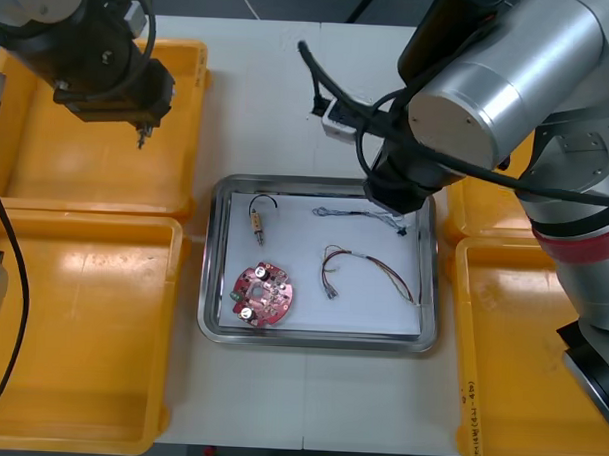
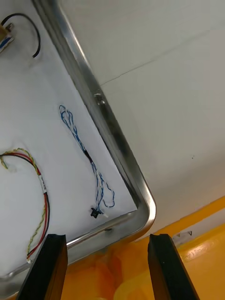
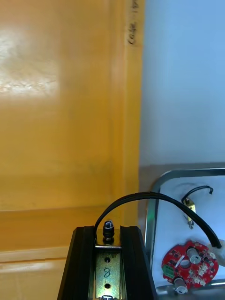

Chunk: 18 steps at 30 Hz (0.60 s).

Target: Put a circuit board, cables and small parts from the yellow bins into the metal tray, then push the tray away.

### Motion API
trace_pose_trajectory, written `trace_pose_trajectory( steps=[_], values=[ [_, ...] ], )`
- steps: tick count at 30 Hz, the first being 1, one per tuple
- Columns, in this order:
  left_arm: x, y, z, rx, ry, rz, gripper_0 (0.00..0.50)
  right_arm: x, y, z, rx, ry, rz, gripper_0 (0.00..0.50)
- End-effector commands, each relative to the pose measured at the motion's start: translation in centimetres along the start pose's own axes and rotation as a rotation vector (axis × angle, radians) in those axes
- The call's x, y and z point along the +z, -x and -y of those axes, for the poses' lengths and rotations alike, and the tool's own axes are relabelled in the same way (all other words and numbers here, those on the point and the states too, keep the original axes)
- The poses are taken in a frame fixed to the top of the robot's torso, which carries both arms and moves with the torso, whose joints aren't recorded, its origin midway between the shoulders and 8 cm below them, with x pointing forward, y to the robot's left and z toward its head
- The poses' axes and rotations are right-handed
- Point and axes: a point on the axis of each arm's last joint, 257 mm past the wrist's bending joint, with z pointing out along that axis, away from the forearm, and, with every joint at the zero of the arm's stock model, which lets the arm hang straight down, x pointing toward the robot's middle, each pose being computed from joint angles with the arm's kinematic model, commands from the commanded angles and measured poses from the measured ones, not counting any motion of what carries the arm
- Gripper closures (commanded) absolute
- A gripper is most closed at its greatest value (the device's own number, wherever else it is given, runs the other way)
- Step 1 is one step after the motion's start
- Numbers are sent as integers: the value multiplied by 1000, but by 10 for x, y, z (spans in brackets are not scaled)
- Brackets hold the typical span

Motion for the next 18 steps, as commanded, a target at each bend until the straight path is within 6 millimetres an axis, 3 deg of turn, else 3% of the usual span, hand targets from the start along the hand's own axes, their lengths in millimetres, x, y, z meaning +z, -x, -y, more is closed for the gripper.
trace_pose_trajectory(
  steps=[1, 9, 18],
  values=[
    [-12, 3, 29, 31, -5, 41, 497, -9, -6, 8, 226, -1, 35, 0],
    [6, -12, 86, 118, -71, 32, 497, -17, -43, 38, 485, -53, 22, 0],
    [26, -33, 132, 198, -117, 17, 496, -29, -89, 56, 640, -57, 26, 0]
  ],
)
